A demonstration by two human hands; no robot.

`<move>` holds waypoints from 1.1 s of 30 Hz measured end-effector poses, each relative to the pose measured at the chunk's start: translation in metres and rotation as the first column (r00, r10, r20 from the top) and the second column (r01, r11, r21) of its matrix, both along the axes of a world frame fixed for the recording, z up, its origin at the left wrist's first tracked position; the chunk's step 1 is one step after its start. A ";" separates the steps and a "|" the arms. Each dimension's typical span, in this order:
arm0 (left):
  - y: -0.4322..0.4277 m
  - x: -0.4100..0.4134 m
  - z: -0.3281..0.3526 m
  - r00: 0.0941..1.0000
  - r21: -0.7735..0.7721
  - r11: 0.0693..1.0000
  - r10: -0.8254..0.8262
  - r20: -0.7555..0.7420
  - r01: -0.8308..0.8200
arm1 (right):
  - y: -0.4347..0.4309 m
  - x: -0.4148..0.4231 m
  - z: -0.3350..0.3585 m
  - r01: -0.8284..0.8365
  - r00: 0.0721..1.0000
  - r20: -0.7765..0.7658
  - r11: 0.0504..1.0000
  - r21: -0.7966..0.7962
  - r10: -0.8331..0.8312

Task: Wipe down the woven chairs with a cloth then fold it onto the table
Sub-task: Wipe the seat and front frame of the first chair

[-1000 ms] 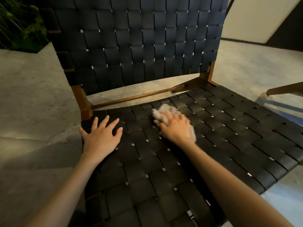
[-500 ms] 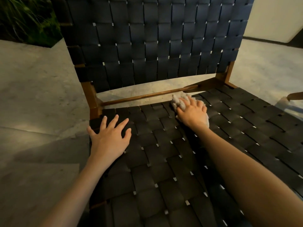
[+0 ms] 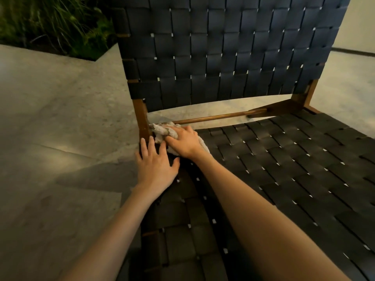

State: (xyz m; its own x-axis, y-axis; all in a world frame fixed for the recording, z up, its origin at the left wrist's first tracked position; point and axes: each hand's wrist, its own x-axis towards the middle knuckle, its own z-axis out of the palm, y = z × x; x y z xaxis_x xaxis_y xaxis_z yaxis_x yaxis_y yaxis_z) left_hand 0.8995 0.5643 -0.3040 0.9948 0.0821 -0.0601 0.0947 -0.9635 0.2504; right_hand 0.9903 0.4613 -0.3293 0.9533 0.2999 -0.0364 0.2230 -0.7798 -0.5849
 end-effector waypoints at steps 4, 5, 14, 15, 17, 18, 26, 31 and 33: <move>0.010 -0.026 0.001 0.997 -0.034 0.999 -0.018 -0.069 0.015 | 0.005 -0.017 0.006 -0.026 0.999 -0.045 0.999 -0.018 0.025; 0.013 -0.033 0.003 0.996 -0.108 0.994 -0.003 -0.094 -0.007 | 0.010 -0.022 0.008 -0.034 0.998 -0.047 0.999 -0.022 0.033; 0.039 -0.084 0.010 0.993 -0.474 0.880 -0.023 -0.116 -0.035 | 0.030 -0.061 0.030 -0.028 0.998 -0.058 0.999 -0.017 0.027; 0.041 -0.089 0.012 0.995 -0.494 0.869 -0.036 -0.097 -0.017 | 0.028 -0.067 0.033 -0.032 0.996 -0.080 0.999 -0.026 0.030; 0.049 -0.101 0.015 0.999 -0.481 0.876 -0.040 -0.018 0.026 | 0.023 -0.083 0.040 -0.060 0.991 -0.120 0.998 -0.034 0.055; 0.054 -0.107 0.017 0.998 -0.452 0.890 -0.034 0.046 0.051 | 0.021 -0.093 0.044 -0.072 0.988 -0.142 0.997 -0.027 0.067; 0.092 -0.120 0.033 0.944 -0.441 0.892 0.057 0.325 0.098 | 0.001 -0.181 0.061 -0.178 0.980 -0.100 0.982 -0.068 0.170; 0.078 -0.114 0.034 0.973 -0.478 0.874 0.028 0.230 0.088 | 0.021 -0.158 0.052 -0.006 1.000 -0.017 0.988 -0.155 0.004; 0.073 -0.116 0.034 0.982 -0.504 0.861 0.038 0.184 0.062 | 0.026 -0.143 0.045 0.053 0.998 -0.028 0.984 -0.171 -0.059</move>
